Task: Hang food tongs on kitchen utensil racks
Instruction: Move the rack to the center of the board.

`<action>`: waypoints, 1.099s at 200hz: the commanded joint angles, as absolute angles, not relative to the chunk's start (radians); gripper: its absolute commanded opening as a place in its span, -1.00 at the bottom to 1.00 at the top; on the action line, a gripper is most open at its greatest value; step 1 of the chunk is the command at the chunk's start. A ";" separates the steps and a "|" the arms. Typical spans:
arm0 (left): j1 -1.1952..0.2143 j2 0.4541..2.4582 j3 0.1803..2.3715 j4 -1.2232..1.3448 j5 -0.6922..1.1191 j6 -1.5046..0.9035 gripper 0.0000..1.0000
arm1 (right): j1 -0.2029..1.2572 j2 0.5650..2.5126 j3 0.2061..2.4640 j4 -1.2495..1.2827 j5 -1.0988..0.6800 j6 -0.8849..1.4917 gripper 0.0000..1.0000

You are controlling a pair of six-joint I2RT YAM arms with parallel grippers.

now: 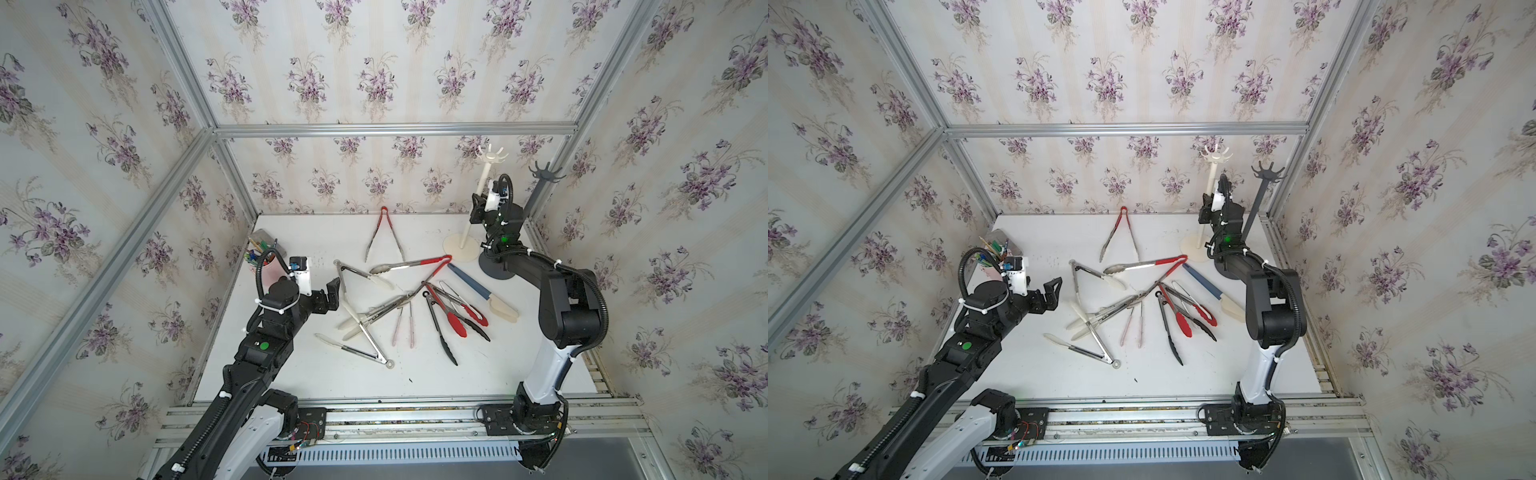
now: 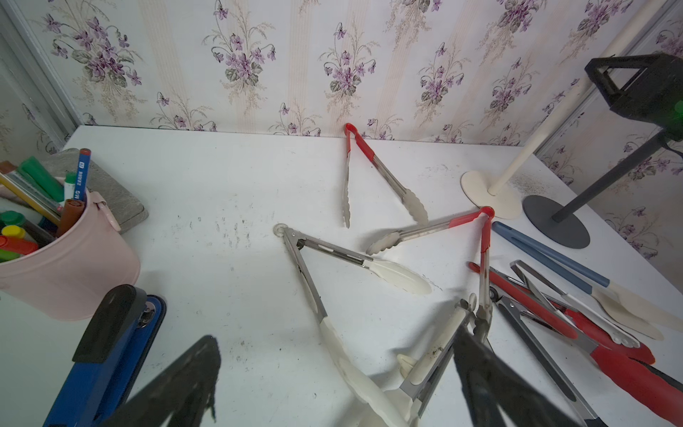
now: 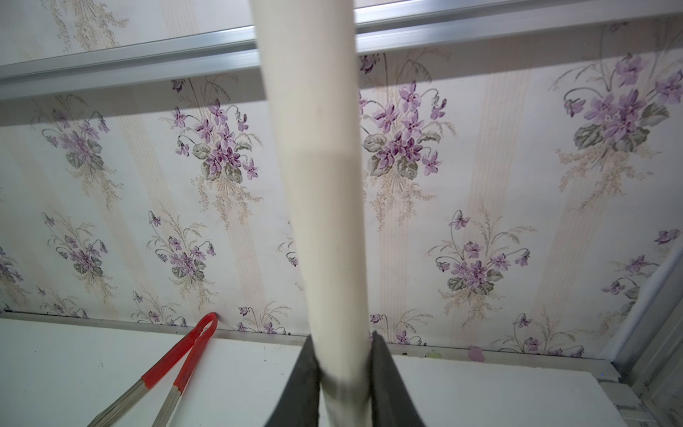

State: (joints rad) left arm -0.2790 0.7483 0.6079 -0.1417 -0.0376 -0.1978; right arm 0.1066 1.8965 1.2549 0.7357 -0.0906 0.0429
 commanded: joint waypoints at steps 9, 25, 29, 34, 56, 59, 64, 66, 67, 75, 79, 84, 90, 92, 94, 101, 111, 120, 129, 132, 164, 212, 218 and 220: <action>-0.278 0.745 0.604 -0.129 -0.055 -0.202 0.99 | 0.111 1.884 1.252 0.759 -0.138 0.061 -0.79; -0.278 0.745 0.603 -0.129 -0.055 -0.205 0.99 | 0.111 1.882 1.249 0.761 -0.145 0.061 -0.88; -0.278 0.745 0.603 -0.129 -0.056 -0.206 0.99 | 0.110 1.880 1.249 0.762 -0.146 0.061 -0.89; -0.278 0.746 0.603 -0.129 -0.055 -0.206 0.99 | 0.112 1.877 1.247 0.764 -0.148 0.061 -0.93; -0.278 0.745 0.602 -0.129 -0.059 -0.202 0.99 | 0.115 1.866 1.237 0.775 -0.160 0.066 -1.00; -0.279 0.743 0.603 -0.130 -0.060 -0.202 0.99 | 0.116 1.865 1.236 0.777 -0.162 0.066 -1.00; -0.278 0.744 0.601 -0.130 -0.060 -0.202 0.99 | 0.119 1.863 1.232 0.781 -0.164 0.066 -1.00; -0.278 0.744 0.602 -0.130 -0.060 -0.203 0.99 | 0.120 1.860 1.231 0.782 -0.163 0.066 -1.00; -0.278 0.744 0.602 -0.130 -0.060 -0.203 0.99 | 0.121 1.861 1.231 0.783 -0.164 0.066 -1.00; -0.278 0.743 0.603 -0.131 -0.061 -0.204 0.99 | 0.124 1.854 1.224 0.789 -0.164 0.066 -1.00; -0.278 0.743 0.603 -0.130 -0.061 -0.204 0.99 | 0.126 1.852 1.220 0.793 -0.164 0.067 -1.00; -0.278 0.744 0.603 -0.130 -0.063 -0.204 0.99 | 0.129 1.849 1.216 0.798 -0.164 0.067 -1.00; -0.279 0.744 0.604 -0.130 -0.063 -0.204 0.99 | 0.131 1.845 1.210 0.804 -0.164 0.070 -1.00; -0.278 0.744 0.604 -0.130 -0.063 -0.204 0.99 | 0.133 1.845 1.208 0.806 -0.164 0.070 -1.00; -0.278 0.745 0.605 -0.130 -0.063 -0.204 0.99 | 0.134 1.845 1.208 0.807 -0.164 0.071 -1.00; -0.278 0.746 0.607 -0.130 -0.063 -0.204 0.99 | 0.139 1.843 1.203 0.811 -0.165 0.072 -1.00; -0.278 0.747 0.606 -0.131 -0.063 -0.204 0.99 | 0.146 1.841 1.200 0.814 -0.171 0.072 -1.00; -0.278 0.747 0.608 -0.132 -0.063 -0.204 0.99 | 0.153 1.841 1.197 0.817 -0.173 0.067 -1.00; -0.278 0.748 0.609 -0.132 -0.064 -0.204 0.99 | 0.161 1.841 1.198 0.818 -0.172 0.059 -1.00; -0.278 0.748 0.609 -0.132 -0.064 -0.203 0.99 | 0.163 1.840 1.198 0.818 -0.171 0.057 -1.00; -0.277 0.743 0.608 -0.141 -0.067 -0.201 0.99 | 0.182 1.842 1.211 0.815 -0.190 0.061 -1.00; -0.278 0.737 0.609 -0.152 -0.074 -0.202 0.99 | 0.227 1.850 1.209 0.831 -0.211 0.083 -1.00; -0.277 0.736 0.610 -0.153 -0.076 -0.201 0.99 | 0.234 1.851 1.210 0.832 -0.213 0.084 -1.00; -0.277 0.736 0.609 -0.155 -0.077 -0.201 0.99 | 0.236 1.851 1.210 0.832 -0.212 0.085 -1.00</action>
State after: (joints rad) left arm -0.2790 0.7383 0.6014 -0.1493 -0.0601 -0.1951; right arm 0.2142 1.8542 1.2011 0.7513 -0.1631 0.0338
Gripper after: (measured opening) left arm 0.993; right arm 0.184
